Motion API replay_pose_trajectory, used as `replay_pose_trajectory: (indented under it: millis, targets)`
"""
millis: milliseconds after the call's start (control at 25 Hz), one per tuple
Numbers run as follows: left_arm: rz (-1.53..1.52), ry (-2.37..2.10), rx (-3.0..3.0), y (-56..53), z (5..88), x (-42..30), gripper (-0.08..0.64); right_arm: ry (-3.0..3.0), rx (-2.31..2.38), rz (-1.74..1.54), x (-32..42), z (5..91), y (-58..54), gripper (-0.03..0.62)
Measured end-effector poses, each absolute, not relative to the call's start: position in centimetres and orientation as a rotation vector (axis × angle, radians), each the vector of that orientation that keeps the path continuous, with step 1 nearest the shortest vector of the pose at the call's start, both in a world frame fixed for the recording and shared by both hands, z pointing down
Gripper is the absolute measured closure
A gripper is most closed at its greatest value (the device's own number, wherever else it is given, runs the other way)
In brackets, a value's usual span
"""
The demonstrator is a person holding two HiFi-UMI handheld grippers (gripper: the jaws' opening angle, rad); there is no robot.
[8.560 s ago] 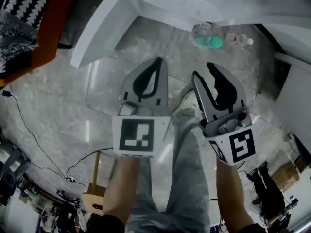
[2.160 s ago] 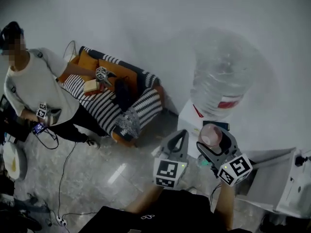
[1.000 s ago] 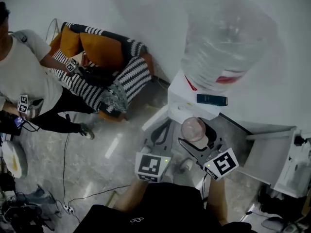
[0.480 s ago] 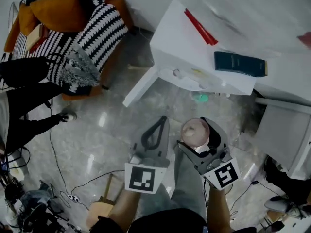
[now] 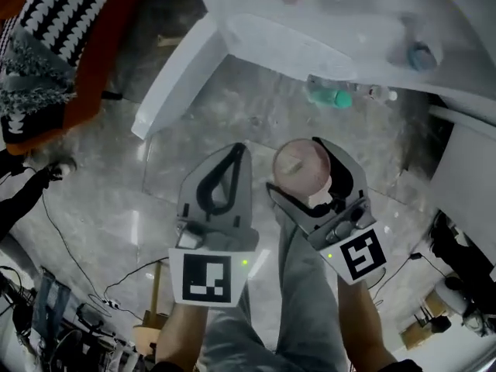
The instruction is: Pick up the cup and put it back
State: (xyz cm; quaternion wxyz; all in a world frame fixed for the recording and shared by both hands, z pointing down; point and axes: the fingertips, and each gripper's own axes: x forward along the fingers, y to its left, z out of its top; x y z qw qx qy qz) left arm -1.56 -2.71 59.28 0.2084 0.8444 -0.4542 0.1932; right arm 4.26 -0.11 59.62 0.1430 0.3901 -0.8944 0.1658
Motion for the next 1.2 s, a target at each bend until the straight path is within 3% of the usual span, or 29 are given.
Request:
replay_pose_trajectory:
  millis: [680, 1200]
  targets:
    - [0.594, -1.213, 2.492, -7.4, 81.5, 1.4, 0.548, -2.430, 1.347, 0.401, 8.6, 86.3, -9.5, 0.212]
    - [0.503, -1.295, 2.445, -11.6, 87.7, 1.0, 0.548, -2.332, 1.587, 0.362, 10.6, 93.1, -21.2, 0.212]
